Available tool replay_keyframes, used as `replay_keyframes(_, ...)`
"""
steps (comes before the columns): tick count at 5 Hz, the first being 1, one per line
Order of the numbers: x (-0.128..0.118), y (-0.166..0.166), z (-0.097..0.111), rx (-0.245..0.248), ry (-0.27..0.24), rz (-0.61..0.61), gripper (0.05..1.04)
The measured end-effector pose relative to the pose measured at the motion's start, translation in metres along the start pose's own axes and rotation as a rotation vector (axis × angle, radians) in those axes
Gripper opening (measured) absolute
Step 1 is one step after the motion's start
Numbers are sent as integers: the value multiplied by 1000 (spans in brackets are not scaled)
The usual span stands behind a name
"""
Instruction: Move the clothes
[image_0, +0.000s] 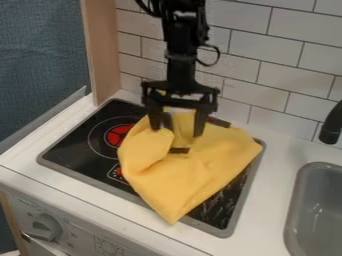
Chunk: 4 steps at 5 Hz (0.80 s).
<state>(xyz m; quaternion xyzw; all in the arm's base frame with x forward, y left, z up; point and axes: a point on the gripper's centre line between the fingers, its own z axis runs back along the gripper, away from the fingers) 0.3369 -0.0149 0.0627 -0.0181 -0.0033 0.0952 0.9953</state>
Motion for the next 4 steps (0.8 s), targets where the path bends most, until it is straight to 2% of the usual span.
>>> replay_keyframes(1, -3, 1, 13, 0, -33, 1, 1000)
replay_keyframes(3, -18, 5, 70, -10, -131, -44, 1000)
replay_keyframes(4, -26, 8, 80, -5, -143, -31, 1000)
